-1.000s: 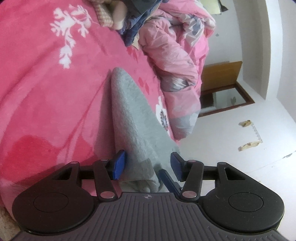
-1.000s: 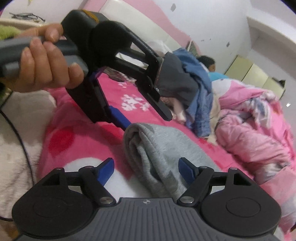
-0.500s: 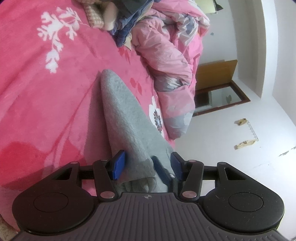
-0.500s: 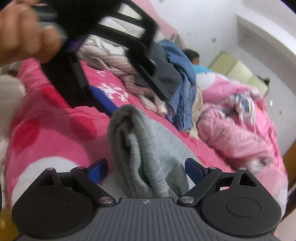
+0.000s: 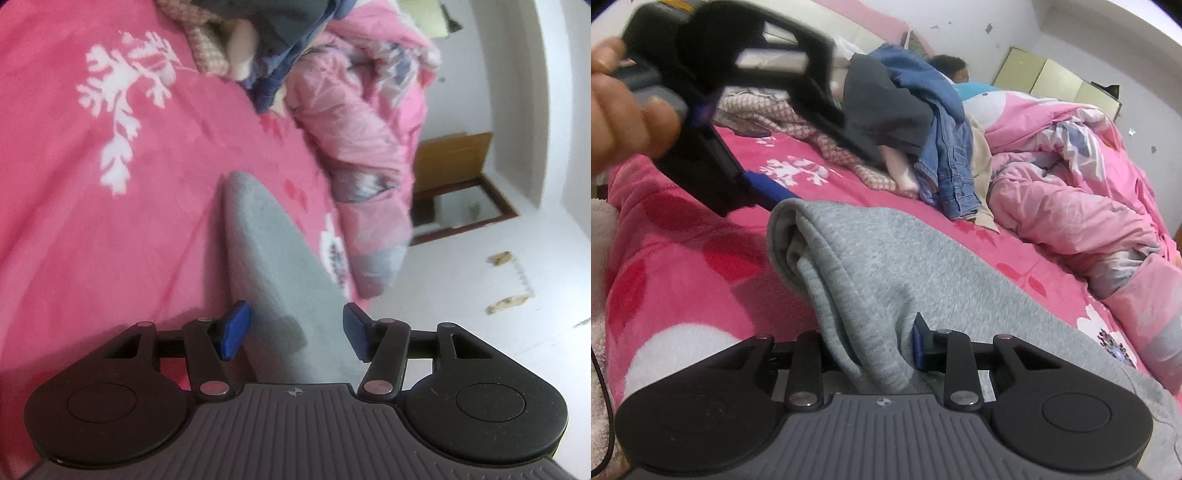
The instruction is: Fold clothes
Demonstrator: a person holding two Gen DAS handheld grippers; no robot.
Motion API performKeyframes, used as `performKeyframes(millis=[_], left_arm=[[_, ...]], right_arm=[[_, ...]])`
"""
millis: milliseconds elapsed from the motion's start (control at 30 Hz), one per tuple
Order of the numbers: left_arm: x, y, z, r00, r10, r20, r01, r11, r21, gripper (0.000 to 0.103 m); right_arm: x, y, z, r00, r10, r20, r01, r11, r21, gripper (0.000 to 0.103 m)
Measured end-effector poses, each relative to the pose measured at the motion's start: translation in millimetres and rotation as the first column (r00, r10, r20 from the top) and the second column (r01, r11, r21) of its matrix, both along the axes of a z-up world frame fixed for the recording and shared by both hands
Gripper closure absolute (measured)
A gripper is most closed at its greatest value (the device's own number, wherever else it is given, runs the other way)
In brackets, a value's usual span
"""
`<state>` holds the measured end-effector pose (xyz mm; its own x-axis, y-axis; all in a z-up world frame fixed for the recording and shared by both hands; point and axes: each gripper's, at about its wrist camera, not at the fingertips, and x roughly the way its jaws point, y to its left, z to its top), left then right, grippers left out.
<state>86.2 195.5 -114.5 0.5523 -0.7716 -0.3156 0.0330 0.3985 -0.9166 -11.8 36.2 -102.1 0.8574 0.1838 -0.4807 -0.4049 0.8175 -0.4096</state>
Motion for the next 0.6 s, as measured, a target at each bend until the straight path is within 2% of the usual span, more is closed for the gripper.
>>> performKeyframes(millis=[233, 367, 467, 500, 533, 600], left_arm=[[36, -12, -4, 0.999, -0.033, -0.019, 0.034, 0.997, 0.074, 0.048], [57, -19, -6, 0.999, -0.039, -0.025, 0.042, 0.994, 0.103, 0.054], [69, -22, -10, 0.999, -0.024, -0.045, 0.030, 0.992, 0.122, 0.065], [72, -23, -11, 0.998, -0.018, -0.053, 0.024, 0.991, 0.130, 0.071], [74, -24, -13, 0.998, -0.009, -0.060, 0.018, 0.990, 0.138, 0.081], [75, -25, -14, 0.998, 0.007, -0.070, 0.005, 0.987, 0.160, 0.088]], right_arm=[[1, -2, 1, 1.000, -0.010, -0.007, 0.010, 1.000, 0.022, 0.073], [-1, -2, 1, 1.000, -0.013, -0.002, 0.013, 1.000, 0.022, 0.073], [-2, -1, 0, 1.000, -0.015, 0.002, 0.015, 1.000, 0.022, 0.073], [-3, -1, 0, 1.000, -0.016, 0.002, 0.016, 1.000, 0.024, 0.073], [-3, -1, 0, 1.000, -0.017, 0.003, 0.017, 1.000, 0.026, 0.073], [-3, -2, -1, 1.000, -0.017, 0.004, 0.017, 0.999, 0.030, 0.073]])
